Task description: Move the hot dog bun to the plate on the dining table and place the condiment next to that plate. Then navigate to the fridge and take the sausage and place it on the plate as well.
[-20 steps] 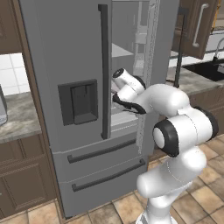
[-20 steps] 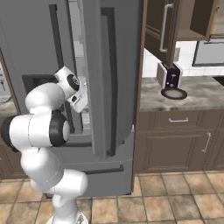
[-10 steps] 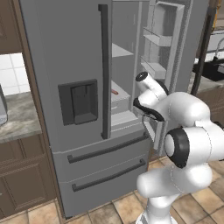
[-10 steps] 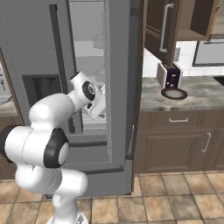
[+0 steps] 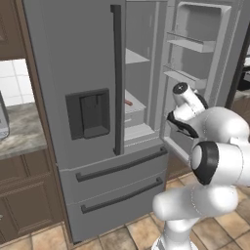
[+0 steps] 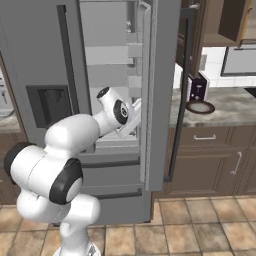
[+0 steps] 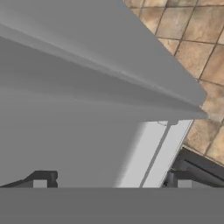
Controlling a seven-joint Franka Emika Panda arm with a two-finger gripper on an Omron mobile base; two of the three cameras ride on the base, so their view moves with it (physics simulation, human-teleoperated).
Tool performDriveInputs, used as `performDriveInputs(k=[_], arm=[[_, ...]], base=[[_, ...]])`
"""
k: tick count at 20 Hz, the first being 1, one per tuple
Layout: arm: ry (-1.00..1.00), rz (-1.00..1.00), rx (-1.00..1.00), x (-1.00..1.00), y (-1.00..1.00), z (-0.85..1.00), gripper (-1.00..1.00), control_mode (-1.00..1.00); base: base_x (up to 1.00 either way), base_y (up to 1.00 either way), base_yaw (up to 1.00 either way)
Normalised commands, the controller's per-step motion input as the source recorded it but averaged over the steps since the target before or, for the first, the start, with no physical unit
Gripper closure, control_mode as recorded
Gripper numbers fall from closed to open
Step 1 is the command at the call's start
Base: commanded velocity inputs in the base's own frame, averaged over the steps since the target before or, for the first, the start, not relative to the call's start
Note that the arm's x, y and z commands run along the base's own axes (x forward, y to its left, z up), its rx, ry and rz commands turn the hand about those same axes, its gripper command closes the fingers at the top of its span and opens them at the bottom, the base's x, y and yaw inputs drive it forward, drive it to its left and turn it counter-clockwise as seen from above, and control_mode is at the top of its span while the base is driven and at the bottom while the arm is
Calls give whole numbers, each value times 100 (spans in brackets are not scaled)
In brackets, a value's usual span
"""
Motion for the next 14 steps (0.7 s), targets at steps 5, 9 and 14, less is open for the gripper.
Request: performDriveInputs(k=[5, 9, 14], arm=[[-6, 0, 8, 8, -87, 1, -100, -100], [-20, -3, 4, -29, 5, 3, -100, -100], [-21, -1, 7, -72, 76, 6, -100, -100]], base=[[0, 0, 0], [0, 0, 0], [0, 0, 0]])
